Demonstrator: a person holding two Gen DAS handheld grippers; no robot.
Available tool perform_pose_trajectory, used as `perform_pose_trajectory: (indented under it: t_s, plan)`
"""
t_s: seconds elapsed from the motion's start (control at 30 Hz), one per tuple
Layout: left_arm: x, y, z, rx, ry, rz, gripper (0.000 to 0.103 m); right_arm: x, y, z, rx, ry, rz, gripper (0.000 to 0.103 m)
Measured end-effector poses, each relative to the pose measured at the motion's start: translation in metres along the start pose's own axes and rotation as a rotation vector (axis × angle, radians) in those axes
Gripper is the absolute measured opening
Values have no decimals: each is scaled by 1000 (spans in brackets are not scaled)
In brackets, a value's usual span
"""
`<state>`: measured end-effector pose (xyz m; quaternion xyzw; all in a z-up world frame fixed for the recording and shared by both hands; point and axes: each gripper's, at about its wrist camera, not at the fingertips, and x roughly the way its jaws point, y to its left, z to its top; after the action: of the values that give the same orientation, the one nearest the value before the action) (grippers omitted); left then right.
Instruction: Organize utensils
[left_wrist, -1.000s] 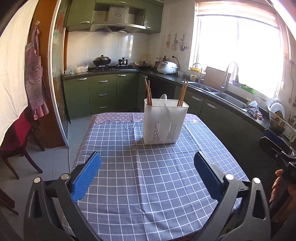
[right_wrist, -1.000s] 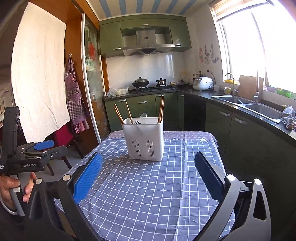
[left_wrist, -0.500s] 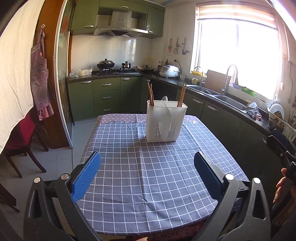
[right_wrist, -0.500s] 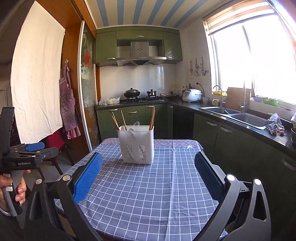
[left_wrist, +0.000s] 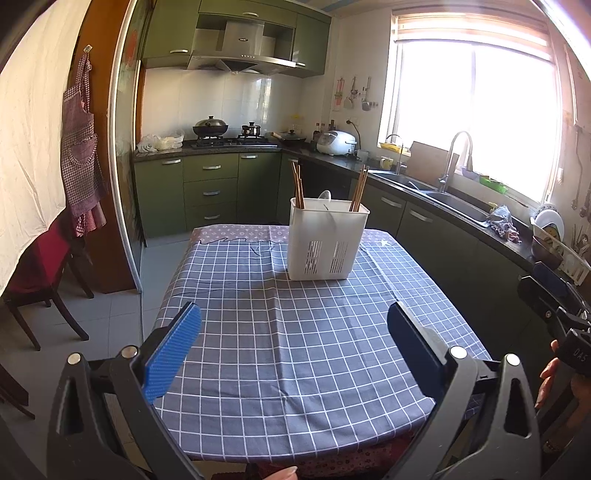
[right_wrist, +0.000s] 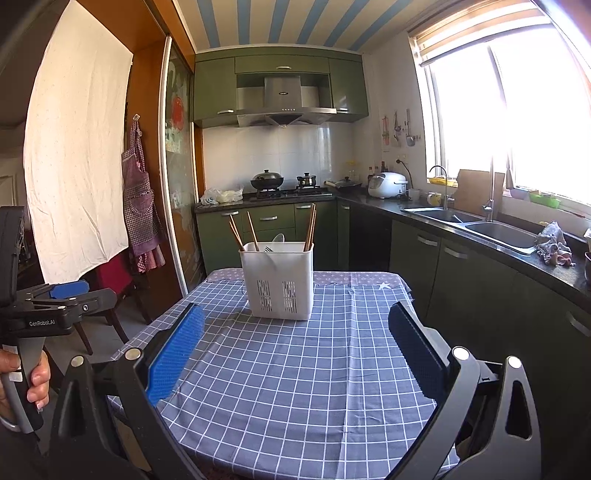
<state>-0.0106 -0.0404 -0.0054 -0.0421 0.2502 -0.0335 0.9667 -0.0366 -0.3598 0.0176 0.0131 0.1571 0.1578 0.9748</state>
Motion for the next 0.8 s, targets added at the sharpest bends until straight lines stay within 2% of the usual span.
perform_pose_trajectory:
  t_s: [0.8]
  plan:
    - [-1, -2, -4, -2, 18, 8, 96, 14, 6, -3, 2, 33, 35, 98]
